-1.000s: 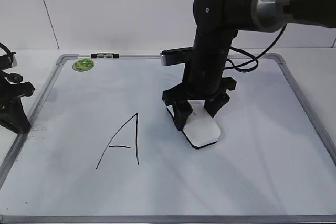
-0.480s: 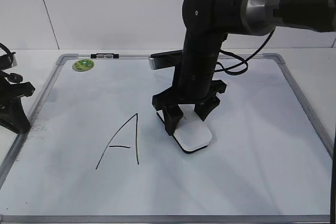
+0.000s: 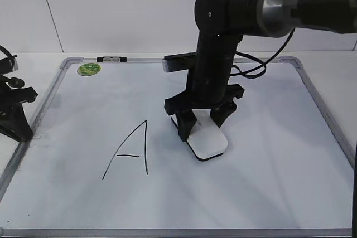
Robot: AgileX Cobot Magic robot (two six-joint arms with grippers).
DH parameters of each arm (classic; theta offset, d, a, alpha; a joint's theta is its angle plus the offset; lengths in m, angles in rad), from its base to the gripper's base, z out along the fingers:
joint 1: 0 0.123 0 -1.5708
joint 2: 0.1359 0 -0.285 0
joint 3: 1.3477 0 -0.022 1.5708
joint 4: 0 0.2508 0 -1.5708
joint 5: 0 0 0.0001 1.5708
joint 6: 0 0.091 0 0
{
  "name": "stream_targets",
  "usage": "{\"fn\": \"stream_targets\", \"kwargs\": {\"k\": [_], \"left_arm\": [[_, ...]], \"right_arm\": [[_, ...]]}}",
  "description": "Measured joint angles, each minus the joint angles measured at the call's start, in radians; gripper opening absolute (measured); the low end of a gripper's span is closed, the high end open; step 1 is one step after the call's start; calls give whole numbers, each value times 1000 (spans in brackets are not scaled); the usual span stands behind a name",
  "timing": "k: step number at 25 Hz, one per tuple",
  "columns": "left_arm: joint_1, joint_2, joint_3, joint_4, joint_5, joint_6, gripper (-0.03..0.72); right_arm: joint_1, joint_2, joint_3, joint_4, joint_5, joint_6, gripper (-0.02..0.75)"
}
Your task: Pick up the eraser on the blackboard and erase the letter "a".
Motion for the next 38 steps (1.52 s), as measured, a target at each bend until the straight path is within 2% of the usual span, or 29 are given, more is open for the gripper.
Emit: {"fn": "stream_targets", "kwargs": {"k": [11, 19, 27, 38], "left_arm": [[0, 0, 0, 0, 0, 0, 34], [0, 0, 0, 0, 0, 0, 34], [0, 0, 0, 0, 0, 0, 34], [0, 0, 0, 0, 0, 0, 34]], "right_arm": [[-64, 0, -1, -58, 0, 27, 531], [-74, 0, -2, -41, 0, 24, 531], [-13, 4, -7, -96, 0, 16, 531], [66, 9, -10, -91, 0, 0, 531]]}}
